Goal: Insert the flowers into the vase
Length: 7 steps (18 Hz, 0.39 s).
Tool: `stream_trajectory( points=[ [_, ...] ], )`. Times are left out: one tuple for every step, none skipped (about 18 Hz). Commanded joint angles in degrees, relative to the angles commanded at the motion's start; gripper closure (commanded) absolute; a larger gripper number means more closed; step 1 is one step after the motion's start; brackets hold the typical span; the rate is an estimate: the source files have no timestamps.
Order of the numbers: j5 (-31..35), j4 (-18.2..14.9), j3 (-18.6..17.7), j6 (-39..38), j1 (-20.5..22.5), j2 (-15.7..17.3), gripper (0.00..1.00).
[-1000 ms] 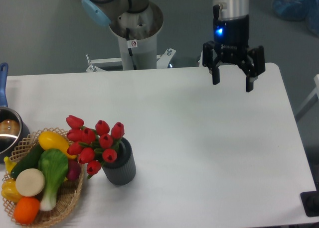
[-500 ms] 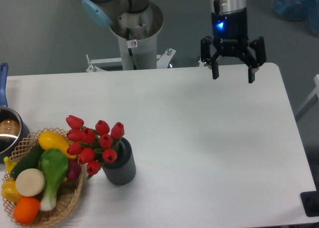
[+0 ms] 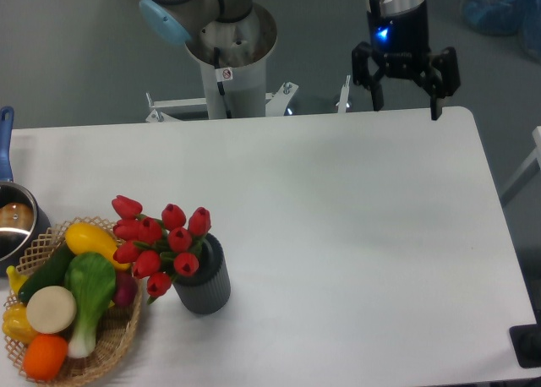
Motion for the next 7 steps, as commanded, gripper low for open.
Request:
stream_trajectory(
  points=[
    [-0.18, -0.27, 0.00, 0.09, 0.18, 0.09, 0.00],
    [-0.27, -0.53, 0.00, 0.18, 0.27, 0.09, 0.00],
    [-0.27, -0.62, 0.00, 0.18, 0.27, 0.09, 0.00],
    [-0.35, -0.62, 0.00, 0.18, 0.27, 0.09, 0.00],
    [-0.35, -0.62, 0.00, 0.18, 0.27, 0.09, 0.00],
    [-0.35, -0.62, 0.00, 0.18, 0.27, 0.09, 0.00],
    [-0.35, -0.62, 0.00, 0.18, 0.27, 0.09, 0.00]
  ],
)
